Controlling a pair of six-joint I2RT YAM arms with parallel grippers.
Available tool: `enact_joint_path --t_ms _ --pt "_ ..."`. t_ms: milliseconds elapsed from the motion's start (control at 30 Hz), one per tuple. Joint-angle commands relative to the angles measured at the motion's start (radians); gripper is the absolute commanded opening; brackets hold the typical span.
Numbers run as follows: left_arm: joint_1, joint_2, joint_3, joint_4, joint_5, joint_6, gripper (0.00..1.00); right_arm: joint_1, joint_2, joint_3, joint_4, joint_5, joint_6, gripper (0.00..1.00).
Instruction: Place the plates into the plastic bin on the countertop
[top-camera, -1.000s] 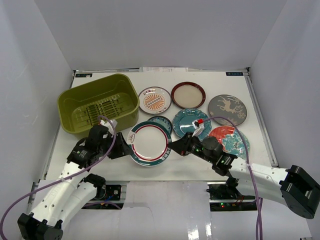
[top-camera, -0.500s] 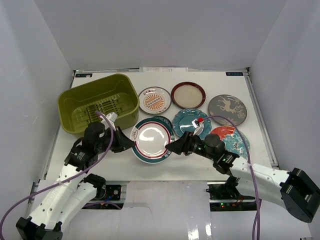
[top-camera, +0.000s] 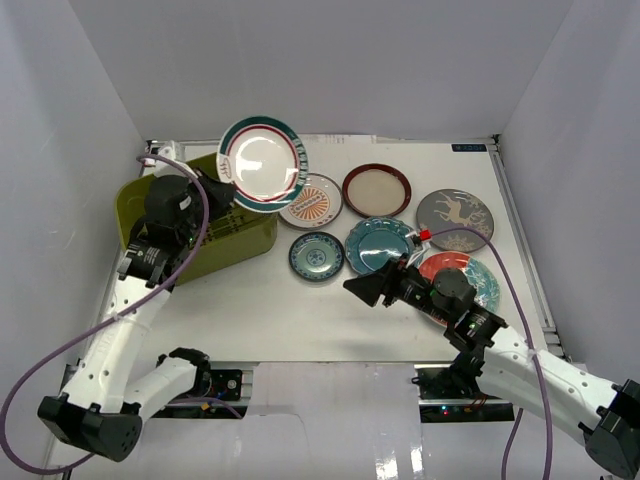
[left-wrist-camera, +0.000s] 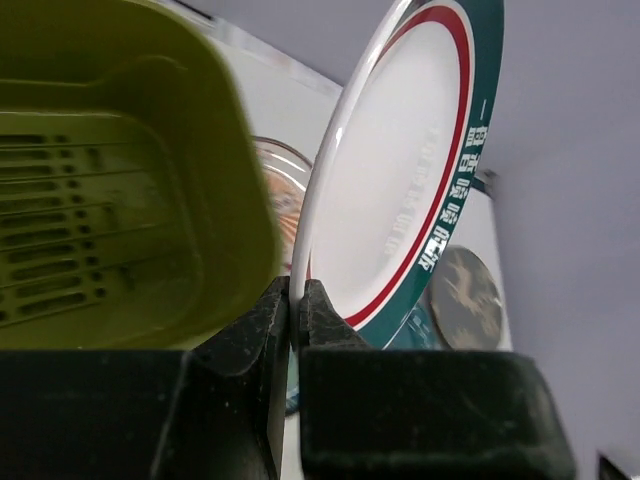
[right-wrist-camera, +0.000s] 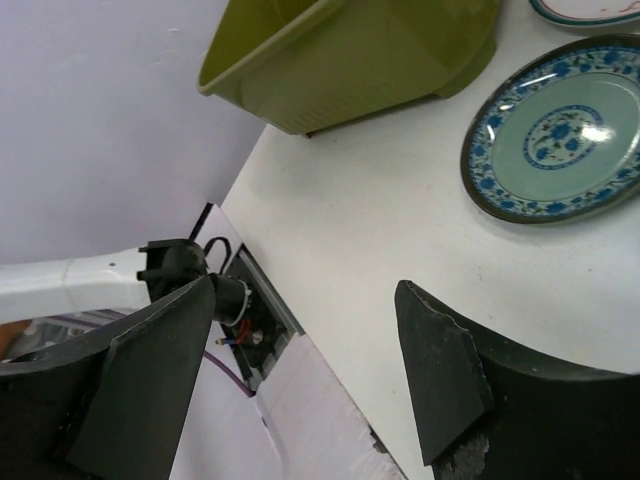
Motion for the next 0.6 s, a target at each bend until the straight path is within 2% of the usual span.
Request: enact_joint_path --t_ms 0,33,167,367,567 --pt "0.132 0.024 0.010 -0.006 -0.131 -0.021 0.00 -0.002 -0.025 -0.005 -0.096 0.057 -0.073 0.79" --pt "0.221 0.037 0.003 -0.007 -0.120 -0.024 0.00 -0.003 -0.028 -0.005 -0.104 0.063 -0.095 0.78" --pt "0.424 0.103 -0.056 0.019 0.004 -0.055 0.00 -0.002 -0.007 0.008 -0.154 0.100 -0.161 0.77" --pt "0.496 0.174 -0.140 0.039 -0.045 -0.051 0.00 -0.002 0.091 0.036 -0.151 0.111 -0.216 0.77" --pt "0.501 0.254 -0.178 0.019 -0.035 -0.011 0.00 -0.003 0.260 0.057 -0.030 0.153 -0.207 0.77"
